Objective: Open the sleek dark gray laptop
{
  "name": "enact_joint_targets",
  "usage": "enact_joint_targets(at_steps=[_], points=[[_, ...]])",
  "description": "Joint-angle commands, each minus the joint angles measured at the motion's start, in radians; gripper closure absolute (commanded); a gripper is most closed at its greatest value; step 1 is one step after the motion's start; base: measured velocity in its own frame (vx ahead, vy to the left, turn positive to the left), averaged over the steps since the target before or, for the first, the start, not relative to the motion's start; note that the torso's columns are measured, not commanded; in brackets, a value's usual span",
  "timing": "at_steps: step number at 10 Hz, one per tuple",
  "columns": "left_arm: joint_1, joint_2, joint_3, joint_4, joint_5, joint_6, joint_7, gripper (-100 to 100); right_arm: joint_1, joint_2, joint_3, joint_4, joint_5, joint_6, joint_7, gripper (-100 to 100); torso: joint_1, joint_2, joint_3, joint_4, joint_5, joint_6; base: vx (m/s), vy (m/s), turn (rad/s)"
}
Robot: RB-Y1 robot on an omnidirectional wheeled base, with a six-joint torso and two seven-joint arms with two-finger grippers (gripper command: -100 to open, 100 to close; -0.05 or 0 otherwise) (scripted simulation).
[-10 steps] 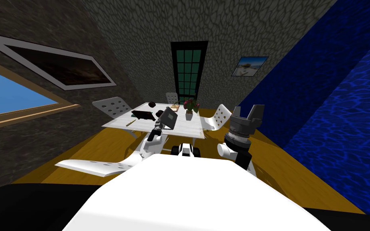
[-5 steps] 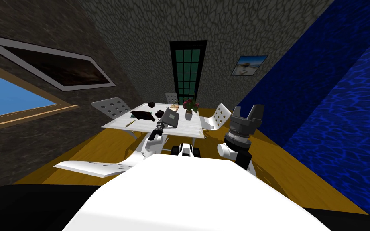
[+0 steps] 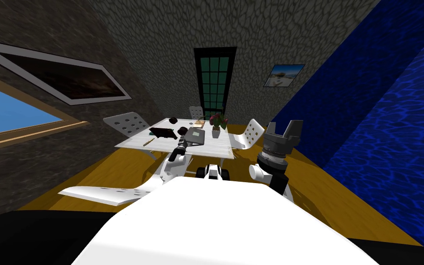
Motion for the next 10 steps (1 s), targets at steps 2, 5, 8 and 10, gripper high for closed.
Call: enact_joint_targets(at_steps=[2,5,8,10], points=[[0.022,-0.003,0.002,-0.096,-0.001,0.077,0.005,-100,0.0,0.0,0.0,0.0,0.0,0.0,0.0,0,-0.001,0.001,0.001,0.001,-0.001,0.0,0.022,0.011,-0.03],[0.045,-0.004,0.002,-0.177,0.0,0.137,0.009,-100,0.0,0.0,0.0,0.0,0.0,0.0,0.0,0,-0.002,0.001,0.001,0.001,-0.001,0.0,0.014,0.005,-0.025],[0.049,-0.004,0.002,-0.189,-0.001,0.148,0.01,0,0.0,0.0,0.0,0.0,0.0,0.0,0.0,0,-0.001,0.001,0.0,0.0,0.0,0.0,0.007,0.002,-0.013],[0.05,-0.004,0.002,-0.187,-0.001,0.15,0.009,0,0.0,0.0,0.0,0.0,0.0,0.0,0.0,0,-0.001,0.002,0.001,0.001,0.0,0.0,0.0,0.0,0.0]])
